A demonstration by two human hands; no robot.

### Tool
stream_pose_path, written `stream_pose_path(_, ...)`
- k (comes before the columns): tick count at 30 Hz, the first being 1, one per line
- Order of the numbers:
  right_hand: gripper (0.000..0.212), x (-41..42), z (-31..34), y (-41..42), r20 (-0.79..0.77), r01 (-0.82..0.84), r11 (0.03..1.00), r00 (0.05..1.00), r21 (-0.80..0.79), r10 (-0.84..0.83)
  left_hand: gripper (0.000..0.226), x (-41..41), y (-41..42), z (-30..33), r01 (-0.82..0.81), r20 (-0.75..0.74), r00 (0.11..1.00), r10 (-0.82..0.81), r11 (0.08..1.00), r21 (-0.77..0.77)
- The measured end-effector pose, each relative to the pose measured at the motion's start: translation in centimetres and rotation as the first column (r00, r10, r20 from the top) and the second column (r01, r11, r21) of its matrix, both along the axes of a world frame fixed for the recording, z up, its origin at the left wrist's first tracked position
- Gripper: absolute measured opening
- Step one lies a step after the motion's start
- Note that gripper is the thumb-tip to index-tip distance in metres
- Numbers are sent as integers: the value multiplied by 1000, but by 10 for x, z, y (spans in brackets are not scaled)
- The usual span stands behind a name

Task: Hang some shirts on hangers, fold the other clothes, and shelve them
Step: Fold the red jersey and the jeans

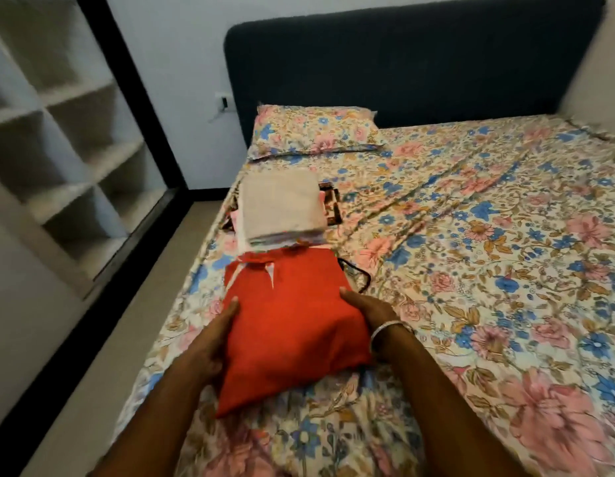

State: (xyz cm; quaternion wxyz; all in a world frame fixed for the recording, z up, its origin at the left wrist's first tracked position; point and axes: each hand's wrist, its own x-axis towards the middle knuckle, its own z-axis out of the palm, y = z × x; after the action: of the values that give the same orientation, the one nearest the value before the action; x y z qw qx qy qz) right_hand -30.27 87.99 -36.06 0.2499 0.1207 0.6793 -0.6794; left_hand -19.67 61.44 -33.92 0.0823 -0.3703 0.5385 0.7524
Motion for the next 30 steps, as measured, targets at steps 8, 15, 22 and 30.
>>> stream_pose_path(8,67,18,14,-8,-81,56,994,996,97,-48,85,5,9,6,107,-77,991,-113,991,-81)
stream_pose_path(15,85,-41,36,-33,45,-56,998,997,11,56,94,-59,-15,-1,61,-161,983,-92,981,-184)
stream_pose_path(22,29,-21,18,-54,-51,127,954,992,272,-118,57,-84,-40,-39,88,-191,969,-158,940,-330)
stream_pose_path(30,59,-15,61,-130,-214,289,770,956,569,-201,92,-97,-44,5,64,-124,984,-127,906,-419)
